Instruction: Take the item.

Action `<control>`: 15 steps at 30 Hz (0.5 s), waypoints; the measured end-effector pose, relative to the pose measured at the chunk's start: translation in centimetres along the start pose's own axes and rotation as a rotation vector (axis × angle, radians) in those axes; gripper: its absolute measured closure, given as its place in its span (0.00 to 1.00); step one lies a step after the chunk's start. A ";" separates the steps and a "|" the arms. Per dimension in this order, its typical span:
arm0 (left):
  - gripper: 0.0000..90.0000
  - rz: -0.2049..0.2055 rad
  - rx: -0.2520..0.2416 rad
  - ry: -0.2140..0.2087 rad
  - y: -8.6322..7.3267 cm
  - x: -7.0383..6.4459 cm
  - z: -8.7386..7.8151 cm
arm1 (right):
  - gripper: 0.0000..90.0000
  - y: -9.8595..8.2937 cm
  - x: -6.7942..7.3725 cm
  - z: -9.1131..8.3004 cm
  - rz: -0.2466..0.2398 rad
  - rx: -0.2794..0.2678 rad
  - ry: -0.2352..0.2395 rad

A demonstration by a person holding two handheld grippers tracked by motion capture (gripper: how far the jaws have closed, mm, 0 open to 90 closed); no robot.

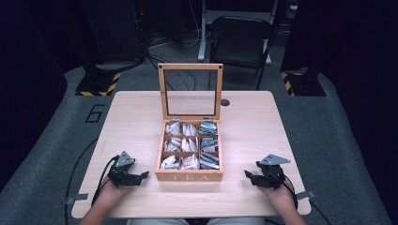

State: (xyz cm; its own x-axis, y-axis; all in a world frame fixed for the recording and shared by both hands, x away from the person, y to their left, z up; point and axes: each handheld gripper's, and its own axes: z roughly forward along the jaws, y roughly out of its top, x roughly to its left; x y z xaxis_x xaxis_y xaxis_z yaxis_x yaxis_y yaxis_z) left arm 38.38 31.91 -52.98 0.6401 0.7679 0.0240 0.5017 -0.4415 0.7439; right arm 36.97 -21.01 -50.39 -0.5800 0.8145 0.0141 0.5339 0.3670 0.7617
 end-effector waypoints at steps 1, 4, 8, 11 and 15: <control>0.17 -0.006 -0.001 -0.002 0.0 -0.1 0.0 | 0.39 0.3 0.1 -0.2 -0.005 0.002 -0.002; 0.17 -0.007 0.005 -0.005 0.0 -0.1 0.0 | 0.40 1.3 0.4 -1.3 -0.039 -0.022 -0.014; 0.17 0.001 0.015 -0.011 0.0 0.0 -0.1 | 0.42 2.3 0.8 -2.7 -0.055 -0.037 -0.021; 0.17 -0.003 0.014 -0.016 0.0 0.0 -0.1 | 0.47 3.0 1.0 -3.8 -0.072 -0.059 0.000; 0.17 0.005 0.013 -0.012 0.0 0.1 -0.1 | 0.51 4.1 1.4 -4.8 -0.104 -0.085 0.011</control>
State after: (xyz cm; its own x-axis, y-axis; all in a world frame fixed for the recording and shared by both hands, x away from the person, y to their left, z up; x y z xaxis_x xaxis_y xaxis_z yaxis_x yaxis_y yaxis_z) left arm 38.42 32.00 -52.89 0.6493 0.7603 0.0197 0.5058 -0.4511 0.7353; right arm 35.35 -20.53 -44.17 -0.6364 0.7689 -0.0617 0.4165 0.4099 0.8115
